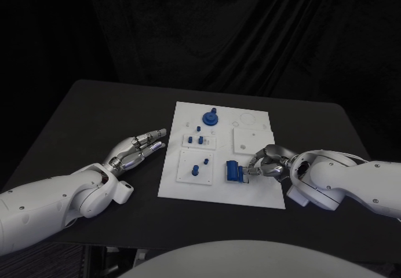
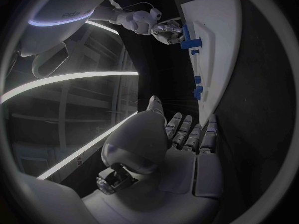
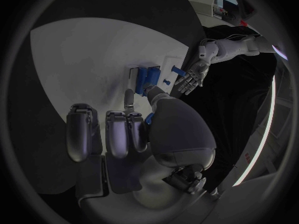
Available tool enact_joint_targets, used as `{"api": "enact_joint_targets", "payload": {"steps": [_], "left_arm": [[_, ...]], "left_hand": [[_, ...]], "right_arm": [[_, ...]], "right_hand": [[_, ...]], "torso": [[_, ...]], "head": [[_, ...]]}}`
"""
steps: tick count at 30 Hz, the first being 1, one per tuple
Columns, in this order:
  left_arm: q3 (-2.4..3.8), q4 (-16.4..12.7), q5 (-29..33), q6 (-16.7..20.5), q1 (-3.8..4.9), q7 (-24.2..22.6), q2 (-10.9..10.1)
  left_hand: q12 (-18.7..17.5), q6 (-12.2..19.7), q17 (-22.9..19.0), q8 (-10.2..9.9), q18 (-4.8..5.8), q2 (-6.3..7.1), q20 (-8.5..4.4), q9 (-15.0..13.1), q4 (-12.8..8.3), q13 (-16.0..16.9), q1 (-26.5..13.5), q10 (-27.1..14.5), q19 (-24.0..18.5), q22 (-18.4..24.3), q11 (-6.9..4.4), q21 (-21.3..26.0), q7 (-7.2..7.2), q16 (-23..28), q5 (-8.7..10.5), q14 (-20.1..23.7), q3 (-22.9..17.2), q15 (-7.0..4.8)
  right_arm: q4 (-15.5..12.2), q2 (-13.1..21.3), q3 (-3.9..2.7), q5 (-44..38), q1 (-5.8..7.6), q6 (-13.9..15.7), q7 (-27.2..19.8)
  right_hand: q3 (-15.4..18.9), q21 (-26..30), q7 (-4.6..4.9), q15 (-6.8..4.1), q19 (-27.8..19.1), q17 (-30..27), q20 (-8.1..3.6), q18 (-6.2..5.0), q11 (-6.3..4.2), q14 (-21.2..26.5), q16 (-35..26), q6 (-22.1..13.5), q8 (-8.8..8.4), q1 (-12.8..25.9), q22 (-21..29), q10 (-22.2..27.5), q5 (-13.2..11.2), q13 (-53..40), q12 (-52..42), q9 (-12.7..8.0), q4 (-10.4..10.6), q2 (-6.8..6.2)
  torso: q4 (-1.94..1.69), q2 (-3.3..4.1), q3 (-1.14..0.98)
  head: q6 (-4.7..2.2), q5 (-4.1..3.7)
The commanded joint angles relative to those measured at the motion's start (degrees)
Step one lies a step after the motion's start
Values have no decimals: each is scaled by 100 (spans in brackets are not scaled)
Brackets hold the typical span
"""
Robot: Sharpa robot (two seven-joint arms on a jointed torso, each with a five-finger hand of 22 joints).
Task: Assemble the parts on the task board
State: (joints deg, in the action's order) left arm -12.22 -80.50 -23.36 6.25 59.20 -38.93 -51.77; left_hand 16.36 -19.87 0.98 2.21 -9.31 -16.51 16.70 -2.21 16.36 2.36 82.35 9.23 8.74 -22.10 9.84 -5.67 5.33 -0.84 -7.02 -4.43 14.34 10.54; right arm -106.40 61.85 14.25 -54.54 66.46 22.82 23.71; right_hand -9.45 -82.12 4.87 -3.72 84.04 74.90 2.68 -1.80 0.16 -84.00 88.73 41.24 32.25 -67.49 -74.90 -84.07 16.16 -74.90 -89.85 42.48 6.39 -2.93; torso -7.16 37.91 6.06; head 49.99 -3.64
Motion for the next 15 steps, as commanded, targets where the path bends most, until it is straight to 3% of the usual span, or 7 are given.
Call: {"api": "enact_joint_targets", "payload": {"steps": [1,6,7,9,11,15], "left_arm": [[3,-19,17,-51,-15,-240,-13],[3,-26,17,-44,-20,-241,-28],[3,-26,17,-44,-21,-241,-31],[3,-25,17,-43,-23,-241,-34],[3,-24,17,-43,-26,-243,-36],[3,-20,17,-43,-32,-247,-36]], "left_hand": [[24,11,6,8,-59,-4,-5,-3,-1,6,59,-9,34,-4,38,-40,16,-25,7,-18,-40,4],[30,7,7,8,-59,-4,-5,-3,-2,7,62,-6,36,-8,38,-42,16,-25,7,-20,-42,4],[30,7,7,8,-59,-4,-5,-3,-2,7,62,-6,36,-8,38,-42,16,-25,7,-20,-42,4],[30,7,7,8,-59,-4,-5,-3,-2,7,62,-6,36,-8,38,-42,16,-25,7,-20,-42,4],[30,7,7,8,-59,-4,-5,-3,-2,7,62,-6,36,-8,38,-42,16,-25,7,-20,-42,4],[30,7,7,8,-59,-4,-5,-3,-2,7,62,-6,36,-8,38,-42,16,-25,7,-20,-42,4]], "right_arm": [[-121,102,2,-598,-24,351,-829],[-311,312,3,-1229,-74,406,-1070],[-359,362,3,-1436,-93,391,-1082],[-430,432,4,-1771,-125,353,-1068],[-492,488,4,-2156,-162,290,-1013],[-538,520,4,-2724,-225,228,-893]], "right_hand": [[86,-60,20,56,250,1278,38,-3,44,-553,44,-162,82,-65,-1267,-593,-5,-1510,-15,63,12,-18],[240,-68,80,69,249,1290,56,-3,51,-554,51,-705,285,-172,-1269,-593,1,-1510,-15,189,104,-105],[269,-43,96,55,232,1260,55,-9,56,-545,40,-1056,319,-289,-1260,-593,0,-1510,-15,209,110,-148],[285,-17,119,69,215,1228,55,-15,53,-536,29,-1372,367,-426,-1252,-593,3,-1510,-15,219,94,-195],[290,70,178,98,164,1143,86,-34,94,-512,-2,-2040,466,-662,-1223,-593,10,-1510,-15,259,78,-250],[344,219,259,170,78,1025,136,-68,169,-475,-46,-2755,541,-819,-1176,-593,25,-1510,-15,199,205,-372]], "torso": [[3,-5,0],[-8,-4,2],[-10,-3,3],[-12,-1,4],[-11,3,5],[-9,-2,7]], "head": [[1,13],[1,10],[1,3],[1,-14],[1,-28],[1,-35]]}}
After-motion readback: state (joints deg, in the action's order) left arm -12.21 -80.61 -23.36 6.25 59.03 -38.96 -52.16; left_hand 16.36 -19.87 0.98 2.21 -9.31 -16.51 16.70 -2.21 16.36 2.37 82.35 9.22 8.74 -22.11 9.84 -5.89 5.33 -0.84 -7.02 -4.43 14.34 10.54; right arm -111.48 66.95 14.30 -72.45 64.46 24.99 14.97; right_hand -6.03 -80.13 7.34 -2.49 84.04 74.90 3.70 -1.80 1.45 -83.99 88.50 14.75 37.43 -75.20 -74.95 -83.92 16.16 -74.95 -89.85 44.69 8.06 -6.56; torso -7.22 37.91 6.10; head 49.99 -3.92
